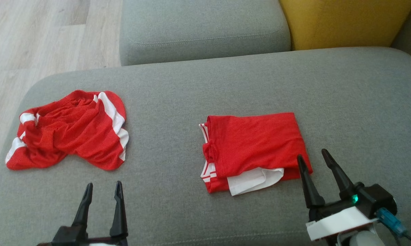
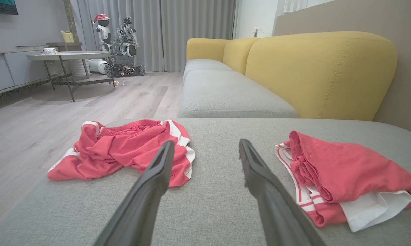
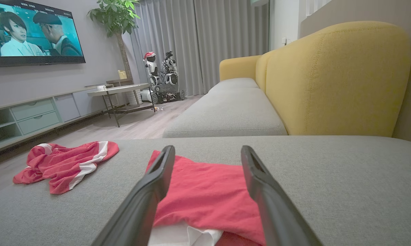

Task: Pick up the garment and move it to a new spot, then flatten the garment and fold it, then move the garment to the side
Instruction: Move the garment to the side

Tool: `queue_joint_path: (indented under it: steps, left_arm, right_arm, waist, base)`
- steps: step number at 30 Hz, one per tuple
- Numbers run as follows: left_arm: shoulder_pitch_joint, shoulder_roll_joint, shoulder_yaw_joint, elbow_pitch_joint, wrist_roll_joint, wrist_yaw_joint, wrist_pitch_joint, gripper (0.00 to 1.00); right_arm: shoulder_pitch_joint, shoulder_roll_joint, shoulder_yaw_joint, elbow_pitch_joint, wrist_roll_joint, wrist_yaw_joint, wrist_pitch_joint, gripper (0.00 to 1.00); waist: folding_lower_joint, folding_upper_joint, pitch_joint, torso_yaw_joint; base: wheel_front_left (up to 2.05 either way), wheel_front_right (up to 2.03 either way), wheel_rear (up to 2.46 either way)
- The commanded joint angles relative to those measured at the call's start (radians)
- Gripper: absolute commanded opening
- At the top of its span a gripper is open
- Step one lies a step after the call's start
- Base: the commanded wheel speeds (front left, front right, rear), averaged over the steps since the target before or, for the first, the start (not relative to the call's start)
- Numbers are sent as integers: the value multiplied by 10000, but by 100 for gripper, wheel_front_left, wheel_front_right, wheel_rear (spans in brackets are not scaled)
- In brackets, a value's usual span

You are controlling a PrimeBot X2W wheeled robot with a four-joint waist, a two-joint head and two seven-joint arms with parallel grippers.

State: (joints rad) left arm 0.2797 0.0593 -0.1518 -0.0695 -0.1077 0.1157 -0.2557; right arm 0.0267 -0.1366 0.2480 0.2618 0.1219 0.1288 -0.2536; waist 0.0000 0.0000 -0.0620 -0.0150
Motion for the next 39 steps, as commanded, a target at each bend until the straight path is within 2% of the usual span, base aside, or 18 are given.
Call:
queue_joint_path:
  steps: [1, 7, 10, 12, 16, 18, 25, 30, 37, 38, 39]
  left_arm:
    - [-477, -90, 285, -291, 56, 33, -61, 100]
    - [-556, -90, 256, -179, 94, 7, -61, 100]
    - [-640, -90, 218, -113, 91, -41, -61, 100]
    - [-729, -91, 137, -59, 109, -120, -61, 100]
    - [-951, -91, -157, 58, 187, -272, -61, 100]
    - [-1062, -91, -364, 133, 236, -325, -61, 100]
    - [-1303, -91, -930, 369, 240, -343, -61, 100]
    - [-1516, -91, -1048, 439, 247, -373, -61, 100]
    - [-1766, -91, -1004, 412, 309, -410, -61, 100]
    - [-1801, -91, -1002, 400, 319, -410, -61, 100]
    - [-1826, -91, -1001, 390, 329, -411, -61, 100]
  right_arm:
    - [-309, 18, 174, -294, 48, 19, -81, 100]
    - [-371, 50, 151, -234, 52, 19, -81, 100]
    - [-691, 87, 221, 254, 272, 19, -81, 100]
    - [-1112, 88, 181, 857, 461, 19, -82, 100]
    - [-2405, 20, -291, 2807, 742, 19, 197, 100]
    - [-3075, -6, -596, 3768, 876, 19, 685, 100]
    - [-4889, -687, -1300, 6568, 699, 19, 2307, 100]
    - [-5697, -968, -1427, 7712, 611, 19, 2649, 100]
    - [-6292, -842, -1185, 8758, 792, 19, 2862, 100]
    - [-6336, -776, -1093, 8920, 846, 19, 3065, 88]
    - [-6375, -711, -972, 9045, 909, 19, 3259, 41]
  waist:
    - [0, 0, 2, 8]
    - [0, 0, 29, 47]
    - [0, 0, 116, 63]
    - [0, 0, 184, 82]
    - [0, 0, 367, 208]
    - [0, 0, 460, 338]
    - [0, 0, 835, 757]
    - [0, 0, 1189, 974]
    - [0, 0, 1527, 1094]
    - [0, 0, 1560, 1091]
    - [0, 0, 1591, 1082]
  base:
    - [0, 0, 0]
    - [0, 0, 0]
    - [0, 0, 0]
    - [0, 0, 0]
    - [0, 0, 0]
    - [0, 0, 0]
    - [0, 0, 0]
    - [0, 0, 0]
    - [0, 0, 0]
    - [0, 0, 0]
    - [0, 0, 0]
